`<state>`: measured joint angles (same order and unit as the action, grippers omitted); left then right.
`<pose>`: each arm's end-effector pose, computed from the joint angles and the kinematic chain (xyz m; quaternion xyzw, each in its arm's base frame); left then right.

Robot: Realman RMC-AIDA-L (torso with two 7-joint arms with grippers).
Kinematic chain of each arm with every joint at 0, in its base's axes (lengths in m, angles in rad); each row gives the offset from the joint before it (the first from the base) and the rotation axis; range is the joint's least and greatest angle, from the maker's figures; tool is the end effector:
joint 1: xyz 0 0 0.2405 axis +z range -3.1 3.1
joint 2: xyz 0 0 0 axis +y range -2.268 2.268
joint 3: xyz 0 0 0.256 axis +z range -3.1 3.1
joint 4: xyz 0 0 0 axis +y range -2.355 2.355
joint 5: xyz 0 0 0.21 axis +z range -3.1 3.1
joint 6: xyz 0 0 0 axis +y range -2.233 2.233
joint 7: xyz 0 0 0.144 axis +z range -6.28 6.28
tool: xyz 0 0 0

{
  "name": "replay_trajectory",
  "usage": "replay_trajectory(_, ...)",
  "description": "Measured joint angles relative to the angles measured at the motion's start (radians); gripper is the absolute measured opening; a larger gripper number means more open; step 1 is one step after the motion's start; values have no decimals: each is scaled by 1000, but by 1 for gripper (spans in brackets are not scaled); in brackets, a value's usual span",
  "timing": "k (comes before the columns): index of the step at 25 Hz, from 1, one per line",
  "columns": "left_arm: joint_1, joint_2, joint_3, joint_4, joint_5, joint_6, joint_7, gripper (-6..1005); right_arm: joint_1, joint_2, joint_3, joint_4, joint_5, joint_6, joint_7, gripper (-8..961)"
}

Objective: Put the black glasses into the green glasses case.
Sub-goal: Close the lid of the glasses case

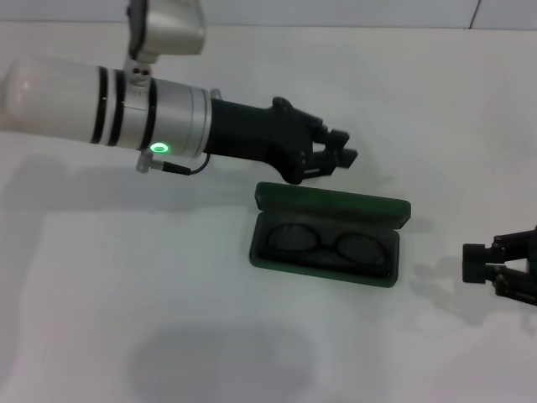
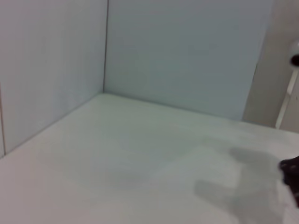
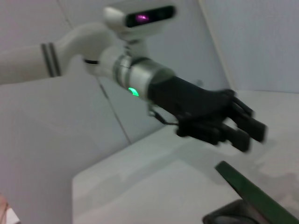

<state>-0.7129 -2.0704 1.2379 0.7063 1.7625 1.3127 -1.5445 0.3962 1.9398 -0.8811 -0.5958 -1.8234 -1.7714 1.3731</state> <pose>-0.1601 0.3723 -0.0536 -0.9753 -0.1182 -0.1774 0.0577 0.2916 0.2769 0.0316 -0.9381 0.2231 0.2619 0.0408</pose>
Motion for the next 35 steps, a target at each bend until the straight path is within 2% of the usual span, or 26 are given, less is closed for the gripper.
replay_trajectory(2, -31, 4, -6, -42, 38, -5, -8, 241, -10, 0, 6, -7, 6, -28, -4, 177)
replay_trajectory(5, -38, 5, -6, -59, 69, -7, -15, 260, -26, 6, 18, -12, 9, -38, -17, 208)
replay_trajectory(9, -41, -7, -3, -63, 105, -8, -20, 257, -35, 8, 37, -4, 5, -24, -18, 249)
replay_trajectory(14, -44, -15, -5, -64, 107, -8, -14, 239, -34, 10, 48, 0, 0, -3, -18, 256)
replay_trajectory(30, -48, -17, 0, -82, 108, -37, -10, 178, -26, 21, 48, 1, -1, 31, -18, 258)
replay_trajectory(35, -61, -17, 0, -113, 106, -48, 3, 119, -22, 21, 44, 1, -1, 41, -17, 259)
